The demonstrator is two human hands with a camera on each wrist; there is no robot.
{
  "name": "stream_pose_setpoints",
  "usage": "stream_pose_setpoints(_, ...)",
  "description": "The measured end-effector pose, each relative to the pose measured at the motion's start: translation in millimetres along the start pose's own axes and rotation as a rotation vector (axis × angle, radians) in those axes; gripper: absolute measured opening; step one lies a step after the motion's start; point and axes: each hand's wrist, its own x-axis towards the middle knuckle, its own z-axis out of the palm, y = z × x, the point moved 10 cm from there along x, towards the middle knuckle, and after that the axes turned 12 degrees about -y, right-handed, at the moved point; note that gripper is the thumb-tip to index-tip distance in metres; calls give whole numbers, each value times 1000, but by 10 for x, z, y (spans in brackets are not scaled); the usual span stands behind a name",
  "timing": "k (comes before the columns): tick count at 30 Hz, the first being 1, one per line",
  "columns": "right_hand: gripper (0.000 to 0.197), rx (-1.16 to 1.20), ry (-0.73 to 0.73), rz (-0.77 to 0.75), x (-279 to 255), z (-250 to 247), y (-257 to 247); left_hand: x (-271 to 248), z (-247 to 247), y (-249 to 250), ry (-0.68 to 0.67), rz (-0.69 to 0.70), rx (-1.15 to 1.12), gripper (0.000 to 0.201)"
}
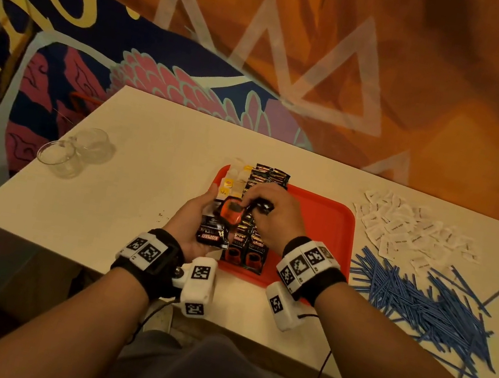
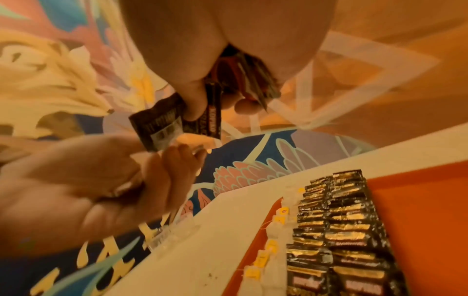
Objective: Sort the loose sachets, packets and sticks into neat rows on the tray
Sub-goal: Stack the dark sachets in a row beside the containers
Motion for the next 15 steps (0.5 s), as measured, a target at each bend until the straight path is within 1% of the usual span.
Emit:
stream_pose_setpoints(2,33,-79,-62,-66,-3,75,-33,-18,8,51,11,9,48,23)
stream_pose_setpoints(3,34,-77,-80,-67,-7,102,-19,-14,-13,66,21,12,79,14)
stream_pose_setpoints(4,36,-49,-83,-49,-11,116,22,-20,-19,75,32,16,108,10)
stream_pose_setpoints(5,38,-8,-69,-12,-17,114,71,-10,-36,83,40,27,124,10)
stream_pose_setpoints(7,43,133,9,112,-36,72,247,1,-48,88,49,48,112,13)
stream_pose_setpoints(9,42,408,109,254,-84,80,498,22,-76,86,60,65,85,20)
stream_pose_setpoints(10,35,547,134,323,-117,130,599,32,-87,91,62,77,77,24)
stream_pose_setpoints(11,25,645,124,376,-139,199,658,45,-87,91,57,85,80,30)
stream_pose_setpoints(12,19,692,84,402,-137,275,670,58,-80,86,52,87,91,35)
stream_pose_setpoints(14,19,722,2,372,-96,379,615,71,-51,71,46,85,119,37)
stream_pose_setpoints(15,21,731,-14,348,-70,392,577,84,-60,67,55,86,124,37)
